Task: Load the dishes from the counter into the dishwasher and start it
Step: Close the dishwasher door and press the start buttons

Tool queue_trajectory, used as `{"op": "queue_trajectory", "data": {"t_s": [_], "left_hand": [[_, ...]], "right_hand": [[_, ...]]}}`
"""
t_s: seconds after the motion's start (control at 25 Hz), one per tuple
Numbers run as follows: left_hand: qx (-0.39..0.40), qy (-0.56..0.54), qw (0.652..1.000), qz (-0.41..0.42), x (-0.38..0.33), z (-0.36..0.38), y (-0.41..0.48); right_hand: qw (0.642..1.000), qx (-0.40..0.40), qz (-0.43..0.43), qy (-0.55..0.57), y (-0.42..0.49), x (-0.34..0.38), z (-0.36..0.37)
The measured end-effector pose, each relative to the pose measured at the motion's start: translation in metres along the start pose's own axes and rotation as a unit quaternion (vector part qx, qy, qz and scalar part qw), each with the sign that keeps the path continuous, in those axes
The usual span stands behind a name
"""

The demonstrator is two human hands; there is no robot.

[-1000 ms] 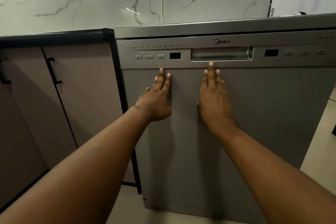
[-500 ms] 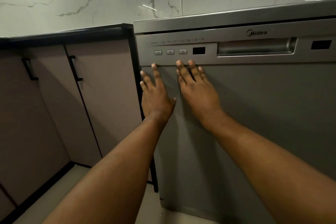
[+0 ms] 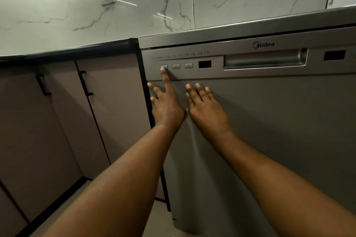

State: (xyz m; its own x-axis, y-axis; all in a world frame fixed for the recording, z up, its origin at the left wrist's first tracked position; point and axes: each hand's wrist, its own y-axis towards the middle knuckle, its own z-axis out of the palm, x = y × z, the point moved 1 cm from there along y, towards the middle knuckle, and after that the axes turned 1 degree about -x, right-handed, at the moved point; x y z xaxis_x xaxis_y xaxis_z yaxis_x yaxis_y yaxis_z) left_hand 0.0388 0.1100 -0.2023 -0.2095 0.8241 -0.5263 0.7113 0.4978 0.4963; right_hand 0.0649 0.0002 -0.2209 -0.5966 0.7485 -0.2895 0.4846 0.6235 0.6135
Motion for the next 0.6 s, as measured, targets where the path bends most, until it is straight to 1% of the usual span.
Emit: {"op": "queue_trajectory", "data": {"t_s": [0.08, 0.2, 0.28, 0.32, 0.36, 0.44, 0.6], "left_hand": [[-0.007, 0.024, 1.000, -0.004, -0.001, -0.003, 0.000], [-0.017, 0.053, 0.998, -0.007, -0.001, -0.007, -0.001], [-0.013, 0.076, 0.997, 0.003, -0.005, -0.009, -0.004], [-0.011, 0.089, 0.996, 0.008, -0.007, -0.011, -0.006], [-0.009, 0.102, 0.995, 0.010, -0.009, -0.014, -0.008], [-0.006, 0.121, 0.993, 0.009, -0.012, -0.017, -0.009], [0.001, 0.142, 0.990, 0.009, -0.012, -0.018, -0.009]], "right_hand": [[1.000, 0.006, 0.001, -0.012, 0.004, 0.006, 0.002], [0.999, -0.021, 0.006, -0.026, 0.008, 0.011, -0.005], [1.000, -0.002, 0.010, -0.016, 0.006, 0.007, -0.004], [1.000, 0.027, 0.000, -0.011, 0.004, 0.006, -0.002], [0.999, 0.033, 0.000, 0.005, 0.004, 0.004, -0.004], [1.000, 0.016, 0.005, -0.005, 0.004, 0.002, -0.003], [1.000, 0.018, 0.005, 0.007, 0.004, 0.003, 0.000]]}}
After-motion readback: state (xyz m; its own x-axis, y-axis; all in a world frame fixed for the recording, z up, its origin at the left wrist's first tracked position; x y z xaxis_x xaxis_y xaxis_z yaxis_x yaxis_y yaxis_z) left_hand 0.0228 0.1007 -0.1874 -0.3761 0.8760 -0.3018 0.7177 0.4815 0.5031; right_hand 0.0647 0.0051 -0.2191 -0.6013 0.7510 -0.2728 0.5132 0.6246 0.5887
